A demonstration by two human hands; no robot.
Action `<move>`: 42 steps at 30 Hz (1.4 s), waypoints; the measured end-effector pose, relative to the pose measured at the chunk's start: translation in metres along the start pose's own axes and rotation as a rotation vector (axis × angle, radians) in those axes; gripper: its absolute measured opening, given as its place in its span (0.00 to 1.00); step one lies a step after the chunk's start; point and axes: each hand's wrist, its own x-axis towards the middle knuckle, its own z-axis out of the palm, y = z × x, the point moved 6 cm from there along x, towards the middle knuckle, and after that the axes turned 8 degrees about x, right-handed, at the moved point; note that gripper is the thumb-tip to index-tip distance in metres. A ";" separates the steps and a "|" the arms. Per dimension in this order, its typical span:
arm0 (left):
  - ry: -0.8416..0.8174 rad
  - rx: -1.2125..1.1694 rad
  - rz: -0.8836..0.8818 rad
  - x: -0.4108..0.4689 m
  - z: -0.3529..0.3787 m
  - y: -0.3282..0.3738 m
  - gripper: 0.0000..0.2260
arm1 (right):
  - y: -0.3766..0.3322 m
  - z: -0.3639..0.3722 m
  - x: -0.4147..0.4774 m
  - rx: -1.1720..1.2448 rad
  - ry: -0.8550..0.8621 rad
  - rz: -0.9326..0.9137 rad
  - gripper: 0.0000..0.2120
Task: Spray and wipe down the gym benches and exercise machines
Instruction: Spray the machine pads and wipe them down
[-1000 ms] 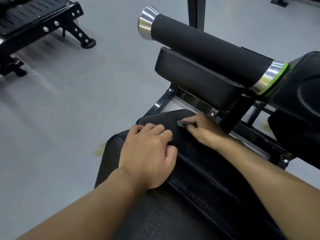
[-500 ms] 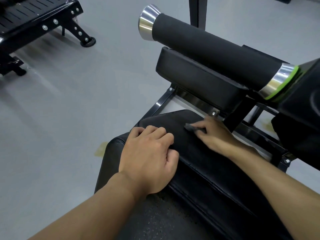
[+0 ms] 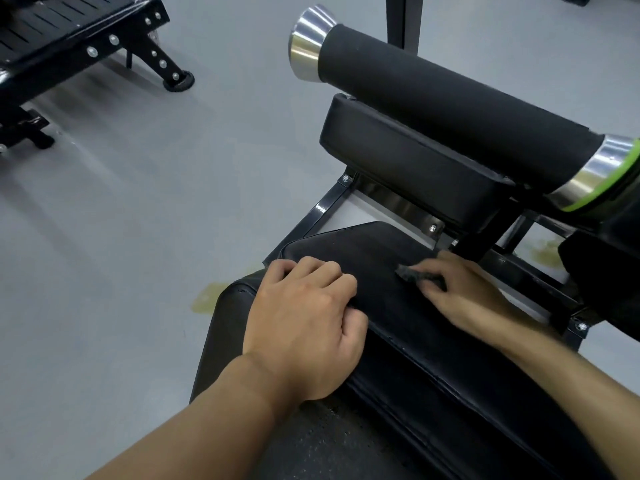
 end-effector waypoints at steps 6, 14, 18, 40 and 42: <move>-0.005 -0.004 0.008 0.000 -0.001 0.001 0.16 | -0.005 0.016 0.082 -0.058 0.062 0.091 0.12; -0.006 -0.014 0.025 0.000 -0.001 0.001 0.15 | 0.013 0.008 0.057 -0.046 0.042 0.066 0.11; -0.006 -0.007 0.024 0.000 -0.001 0.001 0.15 | 0.018 0.009 0.084 -0.046 0.046 0.117 0.11; 0.037 -0.041 0.028 -0.001 -0.001 -0.001 0.15 | 0.080 0.014 0.108 -0.113 -0.112 0.185 0.19; 0.036 -0.046 0.031 -0.001 -0.001 -0.001 0.15 | 0.057 -0.001 0.090 -0.111 -0.082 0.194 0.15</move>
